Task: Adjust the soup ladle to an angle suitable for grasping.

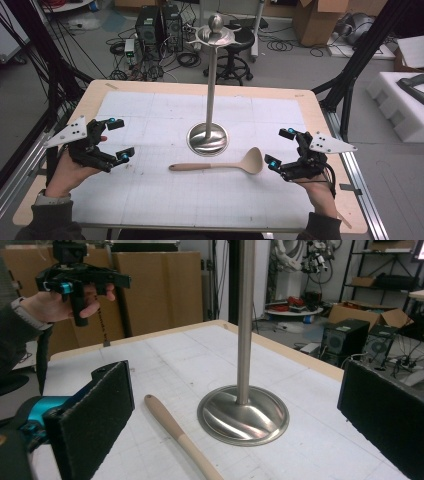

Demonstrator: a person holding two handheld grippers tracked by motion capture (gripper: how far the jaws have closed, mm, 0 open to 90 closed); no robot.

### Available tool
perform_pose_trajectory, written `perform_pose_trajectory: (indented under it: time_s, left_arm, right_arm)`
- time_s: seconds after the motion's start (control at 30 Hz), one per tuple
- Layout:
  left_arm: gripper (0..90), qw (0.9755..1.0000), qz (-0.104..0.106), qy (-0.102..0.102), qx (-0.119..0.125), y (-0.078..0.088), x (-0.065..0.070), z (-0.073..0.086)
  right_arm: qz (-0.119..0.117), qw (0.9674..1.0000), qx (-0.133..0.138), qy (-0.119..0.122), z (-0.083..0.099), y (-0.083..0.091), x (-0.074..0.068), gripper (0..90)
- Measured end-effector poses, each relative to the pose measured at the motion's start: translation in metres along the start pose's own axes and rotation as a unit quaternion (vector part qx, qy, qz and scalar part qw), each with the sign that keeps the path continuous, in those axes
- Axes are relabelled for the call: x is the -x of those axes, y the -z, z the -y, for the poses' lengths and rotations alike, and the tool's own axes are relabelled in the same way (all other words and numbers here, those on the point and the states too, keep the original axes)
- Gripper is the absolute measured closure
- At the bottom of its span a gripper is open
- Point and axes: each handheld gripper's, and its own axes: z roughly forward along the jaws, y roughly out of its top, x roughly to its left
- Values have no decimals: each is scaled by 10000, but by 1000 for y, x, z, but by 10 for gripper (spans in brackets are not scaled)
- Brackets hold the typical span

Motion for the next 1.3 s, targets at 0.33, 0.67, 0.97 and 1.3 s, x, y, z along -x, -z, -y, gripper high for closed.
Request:
perform_pose_trajectory:
  time_s: [0.33,0.67,0.97,1.3]
  left_arm:
    - [18,10000,-38,44,-43,0,-1,0]
    - [18,9998,-10,107,-143,-1,-2,1]
    - [30,9998,12,170,-143,2,-2,1]
    - [30,9997,-46,174,-164,2,-4,3]
  right_arm:
    - [-15,10000,-14,57,-2,-8,-4,63]
    - [-99,9998,-143,76,-2,-17,-7,444]
    - [-206,9997,-101,96,3,-28,-14,896]
    - [-334,9976,-613,13,13,-56,-21,896]
